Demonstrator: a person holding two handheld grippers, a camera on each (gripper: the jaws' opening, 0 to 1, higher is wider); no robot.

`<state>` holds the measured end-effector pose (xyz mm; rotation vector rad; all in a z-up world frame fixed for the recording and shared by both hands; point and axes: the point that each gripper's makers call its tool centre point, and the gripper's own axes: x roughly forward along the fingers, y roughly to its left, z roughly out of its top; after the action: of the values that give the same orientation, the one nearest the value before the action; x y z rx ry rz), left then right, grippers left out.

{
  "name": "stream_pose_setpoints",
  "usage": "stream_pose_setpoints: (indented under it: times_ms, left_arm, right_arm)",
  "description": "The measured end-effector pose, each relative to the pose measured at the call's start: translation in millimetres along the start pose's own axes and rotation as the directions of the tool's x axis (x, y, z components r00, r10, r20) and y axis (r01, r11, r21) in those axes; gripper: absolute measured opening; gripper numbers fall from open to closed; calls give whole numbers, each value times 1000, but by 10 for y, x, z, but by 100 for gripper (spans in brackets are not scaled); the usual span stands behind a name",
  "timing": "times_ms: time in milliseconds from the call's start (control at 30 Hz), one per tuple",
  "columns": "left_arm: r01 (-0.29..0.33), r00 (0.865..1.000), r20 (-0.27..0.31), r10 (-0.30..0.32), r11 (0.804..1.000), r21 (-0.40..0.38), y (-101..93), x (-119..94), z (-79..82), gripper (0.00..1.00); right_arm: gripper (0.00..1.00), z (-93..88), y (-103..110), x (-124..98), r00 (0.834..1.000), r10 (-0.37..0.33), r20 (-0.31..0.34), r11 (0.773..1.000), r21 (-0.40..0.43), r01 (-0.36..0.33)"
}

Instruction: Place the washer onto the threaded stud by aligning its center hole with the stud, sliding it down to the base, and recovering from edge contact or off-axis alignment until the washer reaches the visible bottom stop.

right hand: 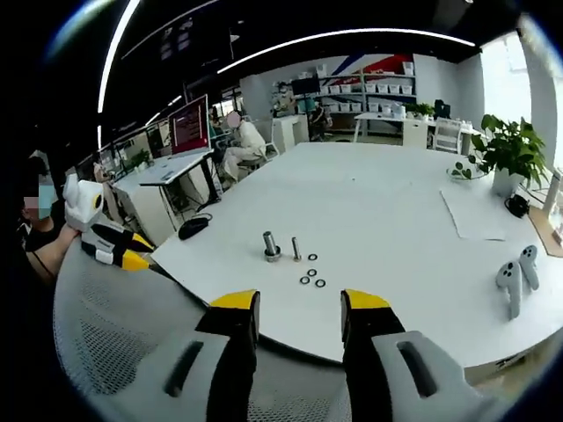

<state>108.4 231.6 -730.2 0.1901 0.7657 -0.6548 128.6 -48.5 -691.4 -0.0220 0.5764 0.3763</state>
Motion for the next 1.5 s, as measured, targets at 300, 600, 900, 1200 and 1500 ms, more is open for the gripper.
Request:
stream_pose_setpoints:
  times_ms: [300,600,900,1200,1500]
  left_arm:
    - [18,1000,17,-18,999,34,-32,2,22,23]
    - [17,1000,12,-18,999,31,-34,9,6,23]
    - [-8,1000,6,8,1000,4,11,10,12,26]
    - [-37,999,-2,37,999,-37,66,3,-2,30]
    - [-37,999,-11,36,998,-42,50,3,-15,29]
  right_arm:
    - [41,-112,-117,7,994,-105,-39,992,-68,102]
    - [39,-188,-141,-15,989,-126,-77,992,-41,123]
    - [39,-234,-19,36,993,-37,-109,999,-38,33]
    - [40,-145,201,40,993,99,-64,993,-61,-103]
    - [43,-133,396,59,915,398,-71,914,-54,-402]
